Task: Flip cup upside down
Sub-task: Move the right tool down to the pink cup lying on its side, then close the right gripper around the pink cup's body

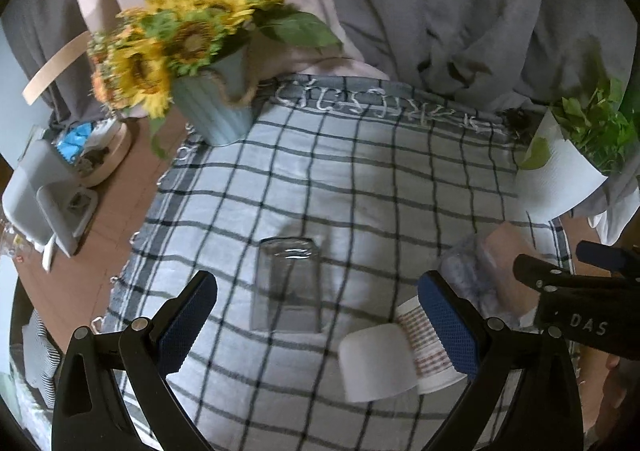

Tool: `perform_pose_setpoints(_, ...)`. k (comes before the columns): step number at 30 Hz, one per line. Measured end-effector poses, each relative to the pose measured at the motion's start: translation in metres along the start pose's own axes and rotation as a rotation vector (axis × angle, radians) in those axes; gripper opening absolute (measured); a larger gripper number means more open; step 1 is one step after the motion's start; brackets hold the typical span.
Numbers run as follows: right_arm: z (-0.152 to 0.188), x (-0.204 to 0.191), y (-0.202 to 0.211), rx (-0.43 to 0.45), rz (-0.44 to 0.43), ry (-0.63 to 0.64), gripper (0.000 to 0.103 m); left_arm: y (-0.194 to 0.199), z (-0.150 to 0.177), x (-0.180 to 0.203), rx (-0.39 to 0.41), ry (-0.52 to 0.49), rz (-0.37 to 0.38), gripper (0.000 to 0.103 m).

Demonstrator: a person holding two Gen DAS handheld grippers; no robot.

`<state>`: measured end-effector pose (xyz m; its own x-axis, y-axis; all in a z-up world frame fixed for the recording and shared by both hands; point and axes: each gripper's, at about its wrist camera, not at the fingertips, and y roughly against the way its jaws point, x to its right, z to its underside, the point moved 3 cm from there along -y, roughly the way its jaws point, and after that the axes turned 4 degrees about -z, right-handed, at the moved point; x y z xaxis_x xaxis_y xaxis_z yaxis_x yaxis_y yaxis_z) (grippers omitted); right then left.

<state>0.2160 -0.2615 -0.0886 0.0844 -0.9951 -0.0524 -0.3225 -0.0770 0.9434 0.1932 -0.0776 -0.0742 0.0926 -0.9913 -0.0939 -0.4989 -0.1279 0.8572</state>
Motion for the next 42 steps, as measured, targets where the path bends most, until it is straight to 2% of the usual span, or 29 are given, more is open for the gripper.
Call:
perform_pose_setpoints(11, -0.021, 0.030, -0.034, -0.101, -0.004, 0.056, 0.081, -0.020, -0.011, 0.042, -0.039, -0.036, -0.012, 0.103)
perform_pose_setpoints(20, -0.018, 0.050, -0.063, -0.171, -0.029, 0.045, 0.074, -0.036, -0.007, 0.059, -0.072, -0.035, -0.047, 0.103)
perform_pose_setpoints(27, -0.014, 0.056, -0.081, -0.200, -0.021, 0.062, 0.069, -0.043, -0.004, 0.066, -0.084, -0.040, -0.071, 0.103)
perform_pose_setpoints(42, -0.011, 0.065, -0.090, -0.195, -0.056, 0.057, 0.069, -0.045, -0.004, 0.074, -0.076, -0.058, -0.095, 0.103)
